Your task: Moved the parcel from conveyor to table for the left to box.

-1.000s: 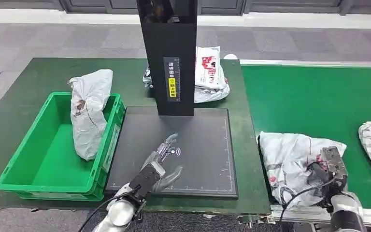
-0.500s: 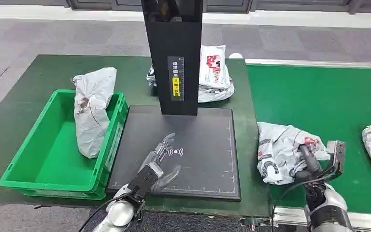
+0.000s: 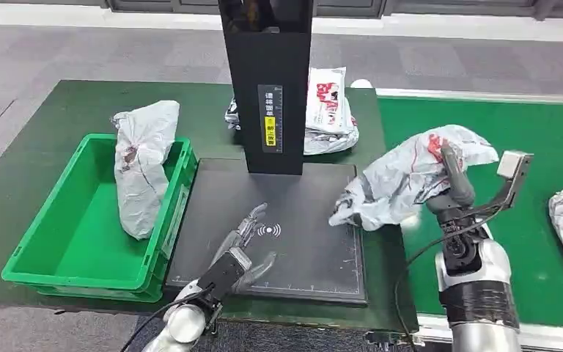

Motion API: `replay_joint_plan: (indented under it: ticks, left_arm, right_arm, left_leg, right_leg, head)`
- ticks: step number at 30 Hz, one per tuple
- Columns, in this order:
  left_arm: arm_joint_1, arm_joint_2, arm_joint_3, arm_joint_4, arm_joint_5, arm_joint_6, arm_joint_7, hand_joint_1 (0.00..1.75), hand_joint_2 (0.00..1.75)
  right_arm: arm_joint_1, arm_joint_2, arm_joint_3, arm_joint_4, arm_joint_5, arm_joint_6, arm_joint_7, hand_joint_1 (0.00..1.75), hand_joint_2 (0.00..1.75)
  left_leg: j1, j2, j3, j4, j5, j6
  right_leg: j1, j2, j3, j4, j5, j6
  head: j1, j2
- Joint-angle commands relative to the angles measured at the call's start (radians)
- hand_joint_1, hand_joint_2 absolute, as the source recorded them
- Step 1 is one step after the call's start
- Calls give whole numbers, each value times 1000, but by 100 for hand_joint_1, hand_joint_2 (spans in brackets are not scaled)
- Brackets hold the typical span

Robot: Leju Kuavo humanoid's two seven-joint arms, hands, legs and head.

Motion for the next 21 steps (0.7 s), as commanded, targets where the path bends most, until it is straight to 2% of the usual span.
replay_joint_plan:
  ticks: [1,9,12,17,21]
  left_arm:
    - [-47,-7,36,92,-7,-7,-2,0,175]
    - [-47,-7,37,92,-7,-7,-2,0,175]
    - [-64,-10,33,113,-11,-12,-4,0,175]
    - [-119,-15,22,173,-9,-5,-1,0,175]
    - [-105,-17,19,165,-10,-2,7,0,175]
  right_arm:
    - [-26,16,117,-116,1,-3,8,175,175]
    - [-24,14,116,-114,1,-3,8,175,175]
    - [-53,25,131,-93,-22,17,19,175,175]
    - [-157,90,291,51,-5,41,92,175,175]
    - [-139,142,433,119,14,39,99,175,175]
  left_leg:
    - [-1,0,0,-1,0,1]
    - [-1,-3,1,-2,1,1]
    - [-1,-4,1,-3,1,1]
    - [-1,0,-2,0,1,1]
    - [0,5,1,-3,1,0]
  right_leg:
    - [-1,1,0,0,0,0]
    - [-1,-2,1,-2,1,0]
    - [-1,-2,2,-2,1,0]
    - [-1,1,-2,0,1,1]
    - [0,5,0,-2,2,0]
  head:
    - [0,0]
    - [0,0]
    - [0,0]
    - [0,0]
    - [0,0]
